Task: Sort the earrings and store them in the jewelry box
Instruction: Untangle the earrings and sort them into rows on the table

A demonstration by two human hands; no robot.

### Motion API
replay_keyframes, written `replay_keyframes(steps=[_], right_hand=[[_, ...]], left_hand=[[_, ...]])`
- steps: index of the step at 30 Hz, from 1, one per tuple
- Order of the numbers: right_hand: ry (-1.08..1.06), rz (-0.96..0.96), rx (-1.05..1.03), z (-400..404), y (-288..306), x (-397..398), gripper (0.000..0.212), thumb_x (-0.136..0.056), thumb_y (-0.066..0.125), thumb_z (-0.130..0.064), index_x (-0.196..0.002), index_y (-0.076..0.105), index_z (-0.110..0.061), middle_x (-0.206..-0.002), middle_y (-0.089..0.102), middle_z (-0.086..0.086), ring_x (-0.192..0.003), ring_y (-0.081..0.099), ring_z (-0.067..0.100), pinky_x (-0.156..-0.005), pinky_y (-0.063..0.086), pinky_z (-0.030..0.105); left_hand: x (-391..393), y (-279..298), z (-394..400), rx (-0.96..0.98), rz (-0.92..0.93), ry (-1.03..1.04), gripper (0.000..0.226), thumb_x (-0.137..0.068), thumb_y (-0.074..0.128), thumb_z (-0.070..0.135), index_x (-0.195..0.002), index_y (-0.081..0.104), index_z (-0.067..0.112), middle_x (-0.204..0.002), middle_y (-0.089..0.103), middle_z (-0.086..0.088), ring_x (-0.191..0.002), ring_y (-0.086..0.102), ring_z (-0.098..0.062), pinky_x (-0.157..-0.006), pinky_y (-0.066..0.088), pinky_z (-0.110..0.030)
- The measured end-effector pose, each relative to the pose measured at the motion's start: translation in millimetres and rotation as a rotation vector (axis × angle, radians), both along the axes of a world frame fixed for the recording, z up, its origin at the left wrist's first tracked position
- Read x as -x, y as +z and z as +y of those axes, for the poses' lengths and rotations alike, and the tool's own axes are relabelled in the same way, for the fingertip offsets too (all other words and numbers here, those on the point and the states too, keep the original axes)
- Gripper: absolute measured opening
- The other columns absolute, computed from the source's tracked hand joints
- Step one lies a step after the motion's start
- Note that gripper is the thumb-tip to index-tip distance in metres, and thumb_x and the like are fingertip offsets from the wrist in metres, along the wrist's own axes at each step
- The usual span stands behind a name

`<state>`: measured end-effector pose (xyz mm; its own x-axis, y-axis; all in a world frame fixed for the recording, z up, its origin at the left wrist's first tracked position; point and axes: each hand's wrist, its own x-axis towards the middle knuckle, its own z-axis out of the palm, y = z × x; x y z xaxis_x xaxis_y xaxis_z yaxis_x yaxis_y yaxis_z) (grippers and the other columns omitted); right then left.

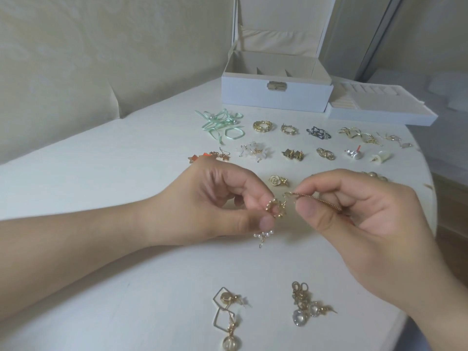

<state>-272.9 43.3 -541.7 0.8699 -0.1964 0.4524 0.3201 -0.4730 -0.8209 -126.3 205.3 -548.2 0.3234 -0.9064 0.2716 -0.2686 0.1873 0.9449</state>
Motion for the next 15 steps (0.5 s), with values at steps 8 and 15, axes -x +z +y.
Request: replay_keyframes(steps=[8,15], right_hand=[[-0.051,-0.127,0.167,4.1,-0.8,0.2,0.003,-0.082,0.068,-0.034,-0.080,0.069,-0.033,-0.057,0.047,0.005,-0.052,0.041,0.021,-0.050,0.036,0.028],[-0.114,-0.197,0.380,1.4,-0.4,-2.0,0.008,-0.083,0.073,-0.019,-0.090,0.075,-0.022,-0.053,0.044,0.006,-0.053,0.044,0.016,-0.058,0.036,0.022]], left_hand=[[5.1,2.2,1.2,-0.020,0.035,-0.018,0.018,-0.076,0.080,0.027,-0.090,0.075,0.018,-0.069,0.069,0.006,-0.062,0.062,-0.010,-0.064,0.047,-0.025],[5.8,1.1,1.5,-0.003,-0.038,0.057,0.016,-0.079,0.071,0.020,-0.093,0.073,0.014,-0.070,0.067,0.000,-0.064,0.053,-0.037,-0.064,0.042,-0.042]])
